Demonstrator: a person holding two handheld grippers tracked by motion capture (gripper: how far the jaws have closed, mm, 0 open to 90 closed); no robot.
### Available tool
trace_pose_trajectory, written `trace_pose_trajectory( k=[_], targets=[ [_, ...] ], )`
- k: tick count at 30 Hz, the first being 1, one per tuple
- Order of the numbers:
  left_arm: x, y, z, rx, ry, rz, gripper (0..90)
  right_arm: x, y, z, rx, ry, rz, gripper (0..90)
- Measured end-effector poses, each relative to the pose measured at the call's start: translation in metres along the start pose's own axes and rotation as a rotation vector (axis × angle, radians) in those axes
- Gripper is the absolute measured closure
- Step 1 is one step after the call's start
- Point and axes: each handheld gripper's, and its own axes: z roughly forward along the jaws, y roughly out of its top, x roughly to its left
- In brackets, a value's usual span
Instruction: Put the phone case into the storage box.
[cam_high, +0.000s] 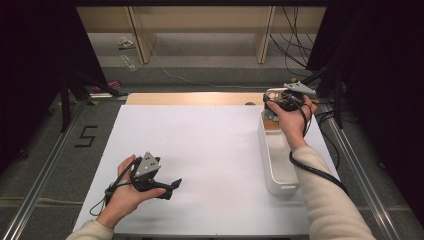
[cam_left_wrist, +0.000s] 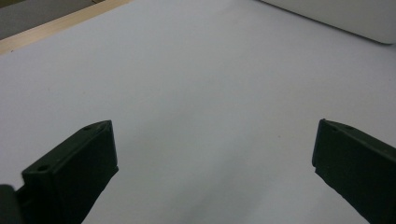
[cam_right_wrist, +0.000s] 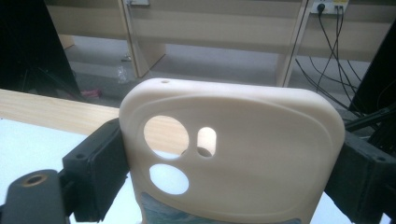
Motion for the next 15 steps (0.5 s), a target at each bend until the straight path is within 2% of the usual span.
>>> trace_pose_trajectory(
  k=[15],
  targets=[
    [-0.0001,0.0000,0.0001,0.000,-0.001,0.001,0.0,-0.0004,-0.0054,0.0038,0.014,0.000,0.004,12.1]
  ],
)
